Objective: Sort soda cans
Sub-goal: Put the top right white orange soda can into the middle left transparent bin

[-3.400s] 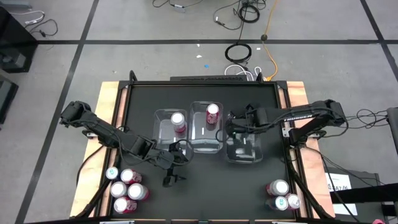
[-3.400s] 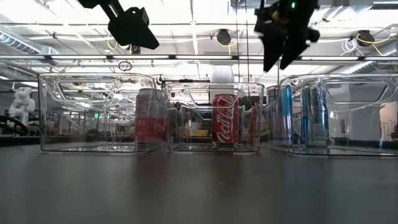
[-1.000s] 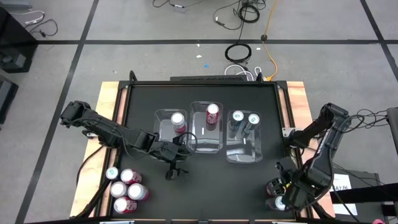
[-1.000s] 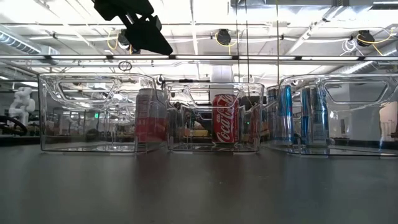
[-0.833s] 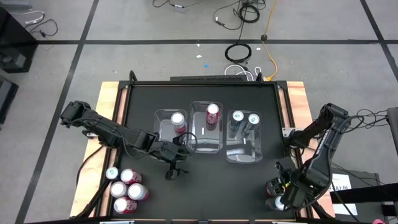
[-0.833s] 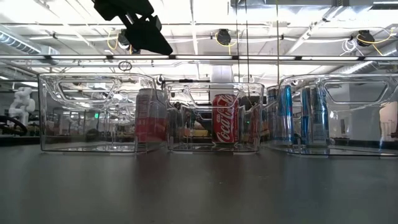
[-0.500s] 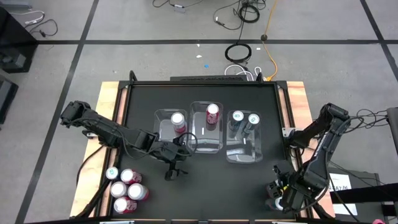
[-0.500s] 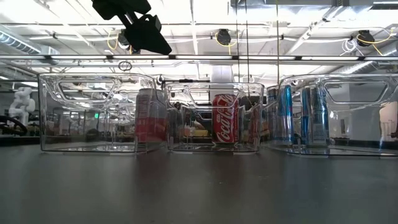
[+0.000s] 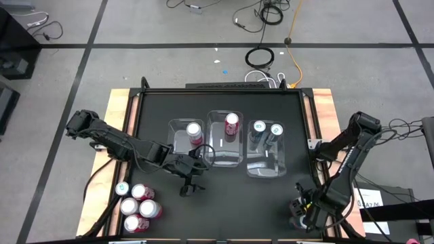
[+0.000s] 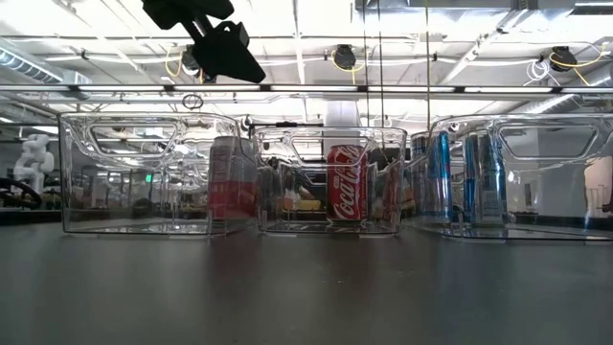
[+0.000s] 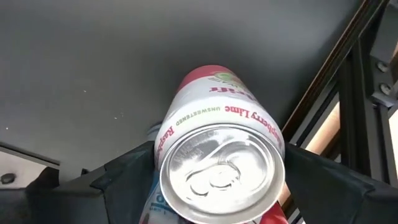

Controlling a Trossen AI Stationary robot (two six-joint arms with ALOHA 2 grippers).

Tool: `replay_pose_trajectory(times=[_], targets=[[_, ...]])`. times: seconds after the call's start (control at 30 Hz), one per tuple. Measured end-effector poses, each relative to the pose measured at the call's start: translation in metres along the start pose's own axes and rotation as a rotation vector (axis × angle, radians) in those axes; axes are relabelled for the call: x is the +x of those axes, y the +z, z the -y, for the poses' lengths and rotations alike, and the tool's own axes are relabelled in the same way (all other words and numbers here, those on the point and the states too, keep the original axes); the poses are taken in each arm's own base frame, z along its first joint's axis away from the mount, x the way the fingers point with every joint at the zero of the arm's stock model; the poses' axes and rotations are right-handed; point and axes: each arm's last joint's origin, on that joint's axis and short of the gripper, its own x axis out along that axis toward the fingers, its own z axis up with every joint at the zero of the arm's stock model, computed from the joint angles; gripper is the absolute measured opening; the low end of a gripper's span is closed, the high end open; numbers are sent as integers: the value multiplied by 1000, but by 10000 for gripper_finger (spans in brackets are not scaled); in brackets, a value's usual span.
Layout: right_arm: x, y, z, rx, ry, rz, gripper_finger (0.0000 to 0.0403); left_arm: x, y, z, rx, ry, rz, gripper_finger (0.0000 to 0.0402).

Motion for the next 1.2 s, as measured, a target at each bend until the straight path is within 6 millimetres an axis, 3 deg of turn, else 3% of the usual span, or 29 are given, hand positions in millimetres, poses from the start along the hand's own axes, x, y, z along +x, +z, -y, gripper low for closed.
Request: replay_pose_trajectory(times=[0.43, 0.87, 1.03, 1.2], targets=[[3, 2, 2, -24, -8, 40, 325, 0, 1, 0, 0, -3, 12, 386], [23, 6, 5, -23, -2, 43, 315, -2, 6, 1, 0, -6, 27, 386], [23, 6, 5, -29, -2, 41, 282, -13, 11, 2, 7, -12, 58, 386], [20, 7, 7, -25, 10, 32, 281, -33, 11, 2, 7, -10, 50, 386]])
